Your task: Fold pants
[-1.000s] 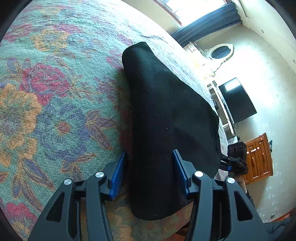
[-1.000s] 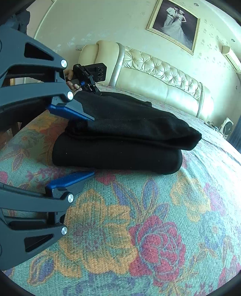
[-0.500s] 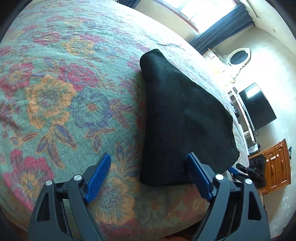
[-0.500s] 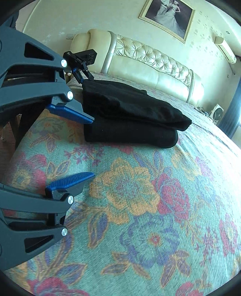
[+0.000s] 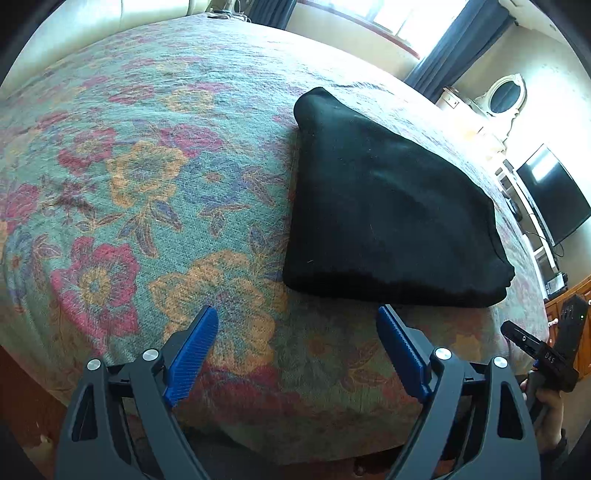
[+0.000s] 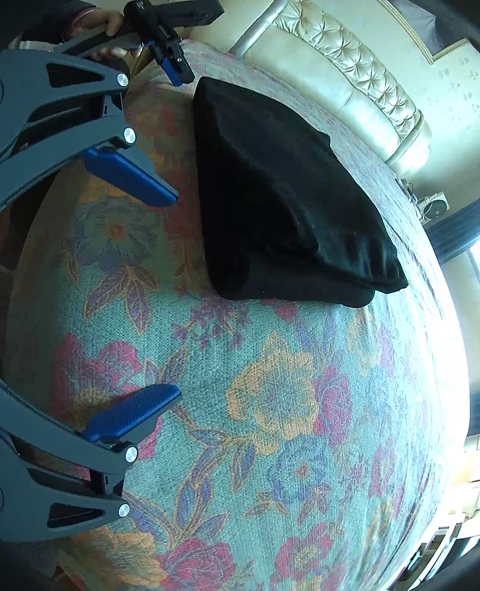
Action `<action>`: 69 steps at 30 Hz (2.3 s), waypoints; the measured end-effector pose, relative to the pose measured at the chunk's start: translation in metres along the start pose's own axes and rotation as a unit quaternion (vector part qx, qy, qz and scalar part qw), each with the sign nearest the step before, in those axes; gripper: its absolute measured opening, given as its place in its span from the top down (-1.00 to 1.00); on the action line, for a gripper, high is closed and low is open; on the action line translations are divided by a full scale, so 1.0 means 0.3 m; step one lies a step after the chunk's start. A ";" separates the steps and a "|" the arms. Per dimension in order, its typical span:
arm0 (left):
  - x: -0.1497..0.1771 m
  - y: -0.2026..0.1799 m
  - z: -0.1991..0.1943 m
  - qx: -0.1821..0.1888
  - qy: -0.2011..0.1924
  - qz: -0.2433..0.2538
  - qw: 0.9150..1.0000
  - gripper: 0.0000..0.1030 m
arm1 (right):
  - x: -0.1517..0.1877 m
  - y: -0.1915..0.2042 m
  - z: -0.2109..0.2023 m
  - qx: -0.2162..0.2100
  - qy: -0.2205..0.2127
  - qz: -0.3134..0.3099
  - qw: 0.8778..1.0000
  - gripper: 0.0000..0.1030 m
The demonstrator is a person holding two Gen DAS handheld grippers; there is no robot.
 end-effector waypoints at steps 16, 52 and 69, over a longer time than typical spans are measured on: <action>0.061 -0.154 -0.068 -0.073 -0.075 0.081 0.991 -0.67 | 0.076 0.144 0.017 0.052 -0.024 -0.027 0.998 -0.88; 0.065 -0.221 -0.072 -0.125 -0.114 0.102 0.980 -0.75 | 0.085 0.214 0.057 0.043 -0.012 -0.050 0.998 -0.89; 0.090 -0.320 -0.081 -0.072 -0.126 0.161 0.976 -0.75 | 0.091 0.222 0.055 0.042 -0.013 -0.048 0.998 -0.89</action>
Point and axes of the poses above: each gripper's, at about its wrist camera, not at the fingertips, and z roughly the way its jaws point, y to its left, x to its underside, the point moved 8 cm from there along z, roughly the way its jaws point, and after that the axes turned 13 degrees about y, right-handed, at the moved point
